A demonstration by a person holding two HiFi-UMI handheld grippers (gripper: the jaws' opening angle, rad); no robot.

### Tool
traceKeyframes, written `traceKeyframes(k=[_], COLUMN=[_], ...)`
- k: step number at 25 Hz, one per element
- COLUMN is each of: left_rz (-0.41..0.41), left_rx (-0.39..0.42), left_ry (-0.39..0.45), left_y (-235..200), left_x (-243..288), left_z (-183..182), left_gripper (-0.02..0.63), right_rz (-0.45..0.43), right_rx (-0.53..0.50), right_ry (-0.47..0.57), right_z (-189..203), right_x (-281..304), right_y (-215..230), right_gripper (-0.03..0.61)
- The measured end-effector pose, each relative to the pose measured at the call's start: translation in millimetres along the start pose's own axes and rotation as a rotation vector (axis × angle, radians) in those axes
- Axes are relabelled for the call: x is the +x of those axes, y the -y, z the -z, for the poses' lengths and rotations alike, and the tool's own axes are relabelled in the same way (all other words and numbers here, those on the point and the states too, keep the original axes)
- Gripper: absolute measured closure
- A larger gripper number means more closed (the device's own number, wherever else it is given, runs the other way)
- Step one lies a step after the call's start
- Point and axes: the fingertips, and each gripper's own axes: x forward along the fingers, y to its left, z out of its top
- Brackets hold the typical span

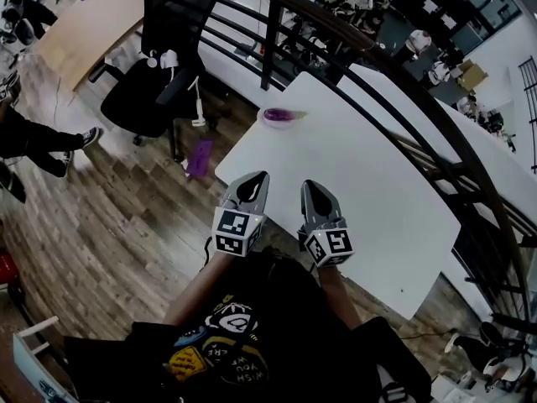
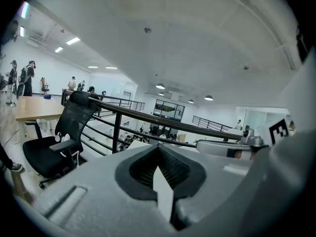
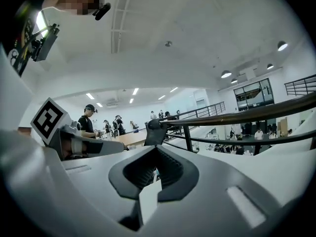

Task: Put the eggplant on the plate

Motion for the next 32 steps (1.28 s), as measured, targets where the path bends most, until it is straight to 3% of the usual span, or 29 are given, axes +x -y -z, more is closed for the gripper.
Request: traceKeyframes(k=[9,18,28,32], left_rz=[-0.038,-0.081,-0.022,0.047], left_rx=[0.014,0.044,0.053,0.063], left_ry=[0.028,0.036,0.017,0.024], left_y=[77.1,113.5,122.1,131.6], left_x=[-31.6,-62.3,-71.4,-80.5], left_z=[12.4,31.2,27.8,23.9], left_gripper=[0.609,0.609,0.609,0.609], right_rz=[-0.054,-0.109,-0.102,-0.112], right_rx=[-0.036,-0.022,-0.006,-0.002], right_ry=[0.021,0.006,0.019,0.034], right_z=[-6.9,11.5,5.3,0.0], right_x=[-73.5,-115.5,-125.2,-133.6], right_y=[2.2,-4.3,-17.6,-30.0], right_gripper=[0.576,0.577,0.577,0.577])
